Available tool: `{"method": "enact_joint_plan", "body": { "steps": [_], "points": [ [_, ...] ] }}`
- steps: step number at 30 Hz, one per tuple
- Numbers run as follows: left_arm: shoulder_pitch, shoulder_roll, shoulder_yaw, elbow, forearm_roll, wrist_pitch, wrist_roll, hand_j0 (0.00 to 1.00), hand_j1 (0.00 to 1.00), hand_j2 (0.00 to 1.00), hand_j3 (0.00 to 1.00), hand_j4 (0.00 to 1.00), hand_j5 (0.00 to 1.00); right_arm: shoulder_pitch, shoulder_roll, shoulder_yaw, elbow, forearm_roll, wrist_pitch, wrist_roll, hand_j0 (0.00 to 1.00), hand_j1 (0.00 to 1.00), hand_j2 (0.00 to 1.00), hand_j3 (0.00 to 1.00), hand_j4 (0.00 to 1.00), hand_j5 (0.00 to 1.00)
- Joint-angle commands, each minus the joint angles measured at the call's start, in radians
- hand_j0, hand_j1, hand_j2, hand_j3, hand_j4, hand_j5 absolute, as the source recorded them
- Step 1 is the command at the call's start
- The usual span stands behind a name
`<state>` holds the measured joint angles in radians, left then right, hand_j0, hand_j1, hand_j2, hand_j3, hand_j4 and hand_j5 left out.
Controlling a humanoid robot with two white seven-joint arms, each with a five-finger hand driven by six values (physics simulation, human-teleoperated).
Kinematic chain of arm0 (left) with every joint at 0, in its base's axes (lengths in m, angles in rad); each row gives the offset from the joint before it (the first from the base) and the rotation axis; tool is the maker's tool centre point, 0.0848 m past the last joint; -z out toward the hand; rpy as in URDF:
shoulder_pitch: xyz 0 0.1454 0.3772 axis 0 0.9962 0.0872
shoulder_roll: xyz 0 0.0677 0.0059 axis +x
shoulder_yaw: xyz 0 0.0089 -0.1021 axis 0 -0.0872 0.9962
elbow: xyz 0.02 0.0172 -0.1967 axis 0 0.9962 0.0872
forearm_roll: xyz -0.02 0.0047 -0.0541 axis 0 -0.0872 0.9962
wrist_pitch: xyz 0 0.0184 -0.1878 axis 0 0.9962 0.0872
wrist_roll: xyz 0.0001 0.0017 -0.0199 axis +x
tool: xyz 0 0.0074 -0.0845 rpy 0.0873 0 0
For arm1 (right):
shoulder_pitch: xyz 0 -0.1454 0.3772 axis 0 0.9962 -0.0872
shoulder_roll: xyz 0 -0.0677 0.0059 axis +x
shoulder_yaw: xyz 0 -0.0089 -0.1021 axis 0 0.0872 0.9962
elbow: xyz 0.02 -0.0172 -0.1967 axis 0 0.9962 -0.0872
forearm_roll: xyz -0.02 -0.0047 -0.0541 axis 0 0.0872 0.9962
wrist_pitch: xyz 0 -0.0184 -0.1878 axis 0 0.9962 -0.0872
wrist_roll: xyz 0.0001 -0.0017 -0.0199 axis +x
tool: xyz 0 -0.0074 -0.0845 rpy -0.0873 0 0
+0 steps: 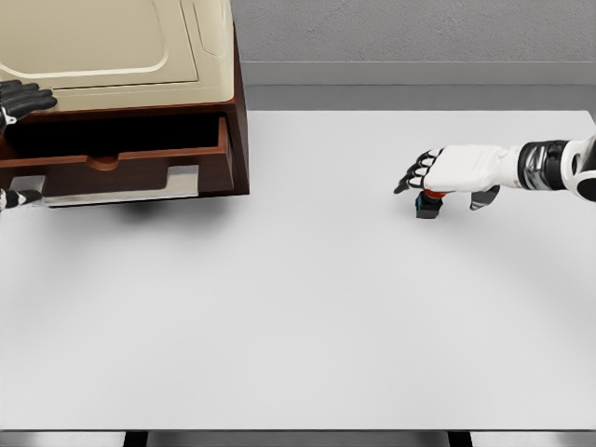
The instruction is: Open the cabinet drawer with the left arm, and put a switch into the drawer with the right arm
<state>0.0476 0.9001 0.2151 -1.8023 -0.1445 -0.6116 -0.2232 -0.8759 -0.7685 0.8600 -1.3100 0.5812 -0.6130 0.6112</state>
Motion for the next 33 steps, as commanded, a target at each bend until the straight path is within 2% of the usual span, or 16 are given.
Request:
{"method": "enact_joint_plan", "body": {
  "steps": [1, 4, 8, 13, 16, 25, 28, 33],
  "points": [
    [-0.008, -0.001, -0.057, 0.000, 0.005, 0.001, -0.001, 1.00, 1.00, 1.00, 1.00, 1.00, 1.00, 0.000, 0.002, 0.001, 0.000, -0.003, 0.002, 0.000, 0.99, 0.99, 0.99, 0.99, 0.99, 0.99],
    [-0.080, -0.004, -0.149, 0.000, 0.003, 0.001, -0.004, 1.00, 1.00, 1.00, 1.00, 1.00, 1.00, 0.002, 0.000, 0.001, 0.000, -0.003, 0.002, 0.000, 0.90, 0.90, 0.90, 0.90, 0.90, 0.90],
    [-0.118, -0.009, -0.229, 0.000, 0.000, 0.001, -0.010, 1.00, 1.00, 1.00, 1.00, 1.00, 1.00, 0.006, 0.002, 0.001, 0.003, -0.003, 0.002, 0.000, 0.86, 0.86, 0.86, 0.86, 0.86, 0.86],
    [-0.120, -0.053, -0.224, 0.001, -0.001, 0.001, -0.011, 1.00, 1.00, 1.00, 1.00, 1.00, 1.00, 0.011, 0.000, -0.001, 0.011, 0.005, 0.002, 0.000, 0.88, 0.88, 0.88, 0.88, 0.88, 0.88],
    [-0.115, -0.130, -0.200, 0.001, 0.000, 0.001, -0.010, 1.00, 1.00, 1.00, 1.00, 1.00, 1.00, 0.009, 0.002, -0.001, 0.003, 0.005, 0.002, 0.000, 0.89, 0.89, 0.89, 0.89, 0.89, 0.89],
    [-0.092, -0.150, -0.183, 0.001, 0.011, 0.001, -0.027, 1.00, 1.00, 1.00, 1.00, 1.00, 1.00, 0.009, 0.000, -0.001, 0.003, 0.003, 0.002, 0.000, 0.90, 0.90, 0.90, 0.90, 0.90, 0.90],
    [-0.075, -0.178, -0.154, 0.001, 0.011, 0.001, -0.041, 1.00, 1.00, 1.00, 1.00, 1.00, 1.00, 0.009, 0.000, -0.001, 0.002, 0.003, 0.002, 0.000, 0.82, 0.82, 0.82, 0.82, 0.82, 0.82],
    [-0.065, -0.193, -0.141, 0.001, 0.013, 0.001, -0.050, 1.00, 1.00, 1.00, 1.00, 1.00, 1.00, 0.009, 0.000, -0.002, 0.000, 0.002, 0.002, 0.000, 0.80, 0.80, 0.80, 0.80, 0.80, 0.80]
  ]
}}
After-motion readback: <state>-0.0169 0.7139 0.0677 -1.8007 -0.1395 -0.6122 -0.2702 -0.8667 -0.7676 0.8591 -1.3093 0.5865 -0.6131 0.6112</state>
